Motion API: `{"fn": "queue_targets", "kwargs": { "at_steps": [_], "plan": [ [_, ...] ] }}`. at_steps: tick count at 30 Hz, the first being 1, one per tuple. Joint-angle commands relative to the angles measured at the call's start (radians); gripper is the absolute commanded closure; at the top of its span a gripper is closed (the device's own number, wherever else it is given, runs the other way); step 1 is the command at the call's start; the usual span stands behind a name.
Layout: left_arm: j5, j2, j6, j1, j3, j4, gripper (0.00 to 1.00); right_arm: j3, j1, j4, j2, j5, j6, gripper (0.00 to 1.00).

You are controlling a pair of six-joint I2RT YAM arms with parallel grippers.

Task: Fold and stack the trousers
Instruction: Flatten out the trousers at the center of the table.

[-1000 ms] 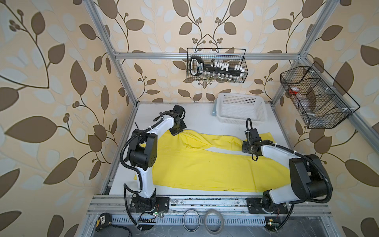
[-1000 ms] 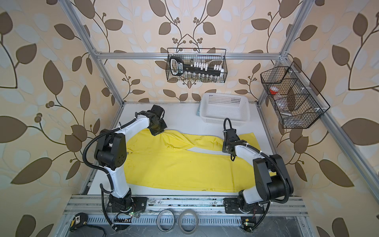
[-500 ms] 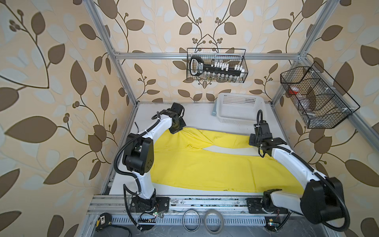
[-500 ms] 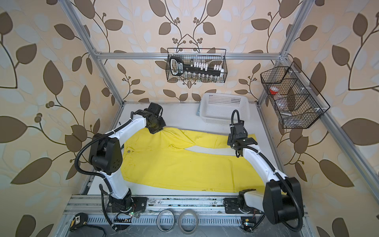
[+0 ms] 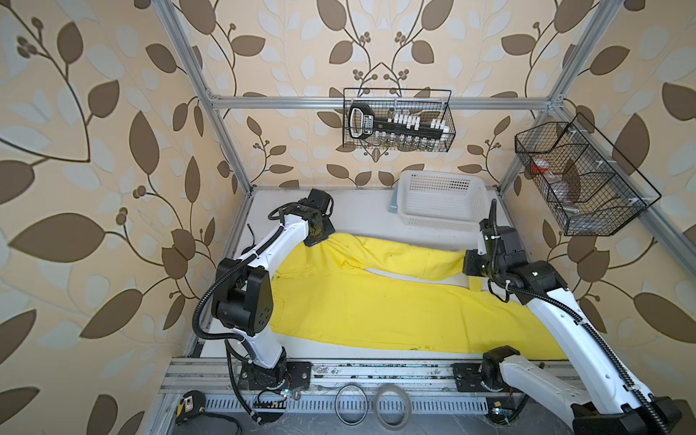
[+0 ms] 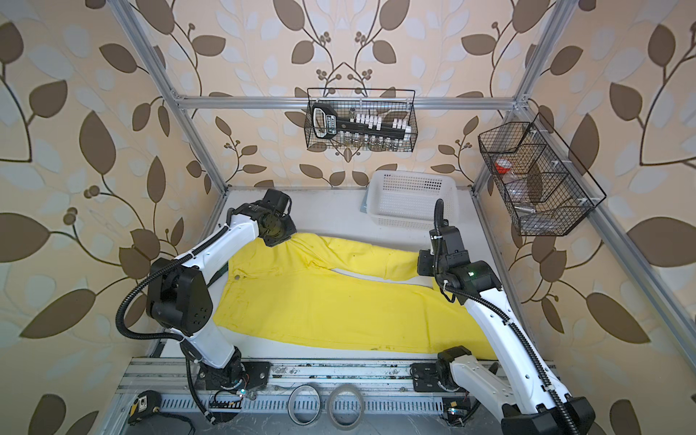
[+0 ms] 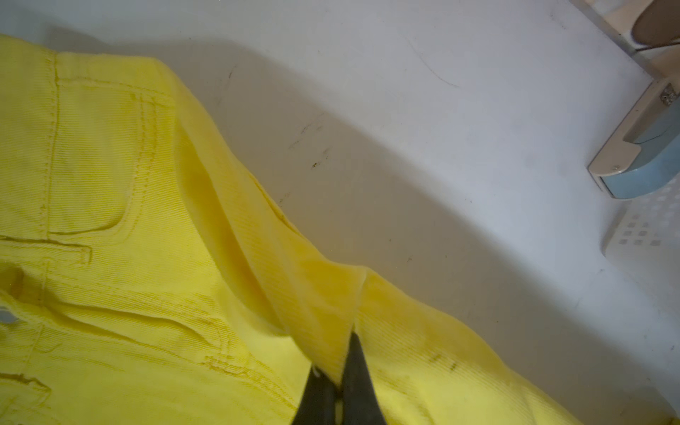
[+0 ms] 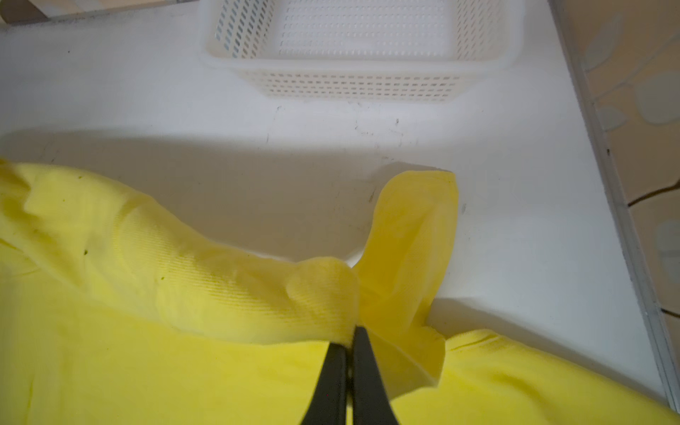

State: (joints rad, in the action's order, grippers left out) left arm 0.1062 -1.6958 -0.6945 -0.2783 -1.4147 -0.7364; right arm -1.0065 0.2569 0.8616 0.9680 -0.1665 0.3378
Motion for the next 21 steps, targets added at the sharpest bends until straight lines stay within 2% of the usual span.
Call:
{"fn": "queue_targets", "kwargs": {
  "at_steps": [1,4,13,16,19,21],
  "plan": [
    [0.045,0.038,0.021,0.016,0.01,0.012,1.0,0.025,-0.009,0.063,0.007,0.01,0.001,0.99],
    [0.042,0.015,0.025,0.016,0.005,0.025,1.0,0.037,-0.05,-0.038,0.08,0.007,-0.029,0.99],
    [0.06,-0.054,0.025,0.016,0.008,0.047,1.0,-0.066,-0.063,-0.347,0.46,-0.172,-0.183,0.92],
    [0.069,-0.056,0.028,0.016,0.016,0.046,1.0,-0.074,-0.062,-0.45,0.557,-0.184,-0.222,0.82],
    [0.072,-0.054,0.029,0.016,0.026,0.049,1.0,-0.089,-0.058,-0.487,0.607,-0.216,-0.231,0.62],
    [0.075,-0.055,0.03,0.016,0.03,0.051,1.0,-0.09,-0.044,-0.487,0.59,-0.259,-0.237,0.5]
  ]
}}
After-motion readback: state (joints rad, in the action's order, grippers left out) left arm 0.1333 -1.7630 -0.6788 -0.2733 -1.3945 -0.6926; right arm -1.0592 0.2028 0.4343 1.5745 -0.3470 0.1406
